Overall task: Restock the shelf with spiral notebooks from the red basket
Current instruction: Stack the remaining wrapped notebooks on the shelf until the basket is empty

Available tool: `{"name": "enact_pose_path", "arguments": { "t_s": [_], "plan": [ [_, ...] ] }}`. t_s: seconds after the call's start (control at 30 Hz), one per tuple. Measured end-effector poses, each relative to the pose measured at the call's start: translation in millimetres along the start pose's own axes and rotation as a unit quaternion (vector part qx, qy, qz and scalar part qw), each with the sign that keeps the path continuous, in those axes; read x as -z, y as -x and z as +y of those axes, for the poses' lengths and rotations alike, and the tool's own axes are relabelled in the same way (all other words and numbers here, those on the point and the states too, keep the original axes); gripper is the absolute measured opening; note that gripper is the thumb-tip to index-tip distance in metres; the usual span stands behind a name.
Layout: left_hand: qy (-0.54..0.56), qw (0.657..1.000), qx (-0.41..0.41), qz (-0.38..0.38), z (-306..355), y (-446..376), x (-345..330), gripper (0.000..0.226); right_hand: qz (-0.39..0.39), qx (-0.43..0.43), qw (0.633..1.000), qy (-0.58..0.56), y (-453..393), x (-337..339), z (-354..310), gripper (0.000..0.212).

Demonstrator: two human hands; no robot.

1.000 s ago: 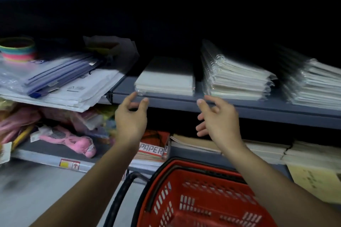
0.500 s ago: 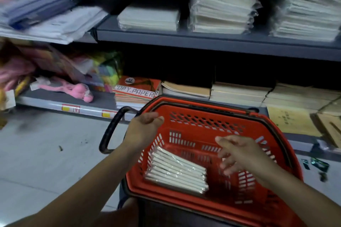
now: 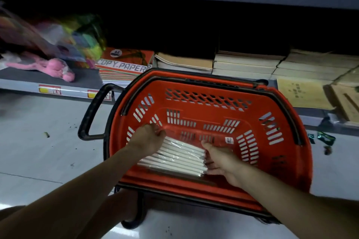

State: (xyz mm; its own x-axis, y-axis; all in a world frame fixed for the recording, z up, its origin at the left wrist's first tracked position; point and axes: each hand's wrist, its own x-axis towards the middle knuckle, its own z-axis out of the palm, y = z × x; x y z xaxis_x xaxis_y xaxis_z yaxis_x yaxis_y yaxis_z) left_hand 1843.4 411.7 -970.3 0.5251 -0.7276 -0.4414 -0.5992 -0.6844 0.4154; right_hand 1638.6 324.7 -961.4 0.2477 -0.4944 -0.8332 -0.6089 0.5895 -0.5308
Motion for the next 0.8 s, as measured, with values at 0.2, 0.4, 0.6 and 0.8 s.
{"name": "enact_pose_path", "arguments": {
  "t_s": [0.2,0.4,0.6,0.8],
  "plan": [
    [-0.064,0.996,-0.054,0.026,5,5,0,0.031,0.041,-0.010,0.999,-0.030,-4,-11,-1,0.021],
    [-0.045,0.994,-0.059,0.080,15,37,6,0.043,0.074,-0.023,0.991,-0.109,12,-7,7,0.017],
    [0.220,0.974,0.033,0.051,34,89,33,0.024,0.035,0.005,0.969,-0.243,64,4,6,0.015],
    [0.565,0.815,0.126,0.026,34,149,64,0.010,-0.045,0.083,0.954,-0.283,142,20,-2,0.015]
  ]
}}
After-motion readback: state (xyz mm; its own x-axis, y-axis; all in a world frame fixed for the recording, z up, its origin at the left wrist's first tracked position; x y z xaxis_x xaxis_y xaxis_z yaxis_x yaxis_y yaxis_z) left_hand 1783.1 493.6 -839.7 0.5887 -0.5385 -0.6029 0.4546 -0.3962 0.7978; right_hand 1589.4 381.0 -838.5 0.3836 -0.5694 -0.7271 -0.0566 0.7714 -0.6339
